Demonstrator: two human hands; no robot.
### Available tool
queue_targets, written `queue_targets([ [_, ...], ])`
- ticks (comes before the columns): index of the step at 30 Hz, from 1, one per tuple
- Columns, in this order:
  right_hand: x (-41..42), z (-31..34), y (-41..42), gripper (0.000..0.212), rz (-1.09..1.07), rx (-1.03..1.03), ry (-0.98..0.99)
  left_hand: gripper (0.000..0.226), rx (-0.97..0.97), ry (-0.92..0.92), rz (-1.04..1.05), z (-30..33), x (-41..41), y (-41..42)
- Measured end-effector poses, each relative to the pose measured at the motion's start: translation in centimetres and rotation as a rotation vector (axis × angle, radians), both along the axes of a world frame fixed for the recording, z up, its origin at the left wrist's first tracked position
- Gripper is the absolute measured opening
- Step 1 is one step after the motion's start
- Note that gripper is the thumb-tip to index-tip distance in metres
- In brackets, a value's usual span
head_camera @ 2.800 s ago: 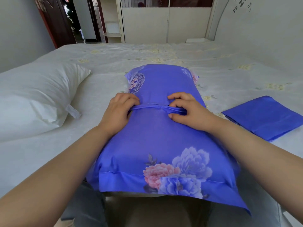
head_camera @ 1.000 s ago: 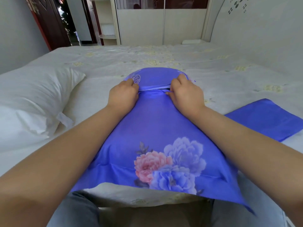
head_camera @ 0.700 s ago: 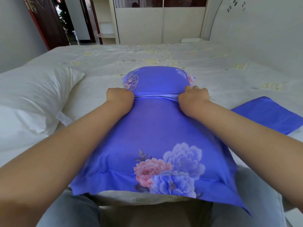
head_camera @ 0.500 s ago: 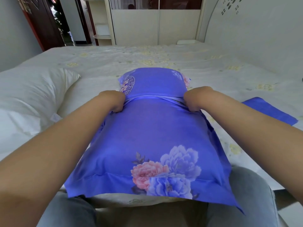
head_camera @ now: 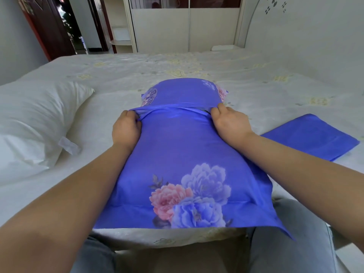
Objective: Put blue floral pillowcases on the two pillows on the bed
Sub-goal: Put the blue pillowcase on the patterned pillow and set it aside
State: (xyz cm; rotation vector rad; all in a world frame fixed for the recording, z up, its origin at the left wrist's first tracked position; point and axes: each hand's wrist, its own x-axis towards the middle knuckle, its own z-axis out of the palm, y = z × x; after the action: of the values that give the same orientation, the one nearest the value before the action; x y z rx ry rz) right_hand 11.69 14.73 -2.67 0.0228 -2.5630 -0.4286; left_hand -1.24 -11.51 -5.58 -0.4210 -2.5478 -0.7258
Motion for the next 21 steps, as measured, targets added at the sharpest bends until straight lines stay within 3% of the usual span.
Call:
queue_targets([
  [5,-1.3,0.0,3.0,0.033,-0.302,-0.223,-0.074,0.007,0.135,0.032,-0.076,0.8,1.6,1.8],
  [9,-0.9,-1.4,2.8,0.034,-0.172,-0.232,0.0,0.015,0.183,-0.146,-0.028,-0.2,1.3,1.9],
  [12,-0.5,-1.3,3.3,0.062,-0.097,-0.381,0.082,0.013,0.206,-0.323,0.052,0.1,-0.1,1.6],
  [14,-0.6,-0.8,3.4,0.071,-0.161,-0.491,0.068,0.014,0.175,-0.342,0.087,0.6,-0.4,1.6],
  [18,-1.6,-1.1,3.4,0.031,-0.319,-0.646,-0.22,0.019,-0.021,-0.174,0.097,0.8,1.0,2.2],
  [21,-1.9,-0.6,3.7,0.01,-0.381,-0.825,-0.362,0.025,-0.106,0.047,-0.021,1.2,1.8,2.6],
])
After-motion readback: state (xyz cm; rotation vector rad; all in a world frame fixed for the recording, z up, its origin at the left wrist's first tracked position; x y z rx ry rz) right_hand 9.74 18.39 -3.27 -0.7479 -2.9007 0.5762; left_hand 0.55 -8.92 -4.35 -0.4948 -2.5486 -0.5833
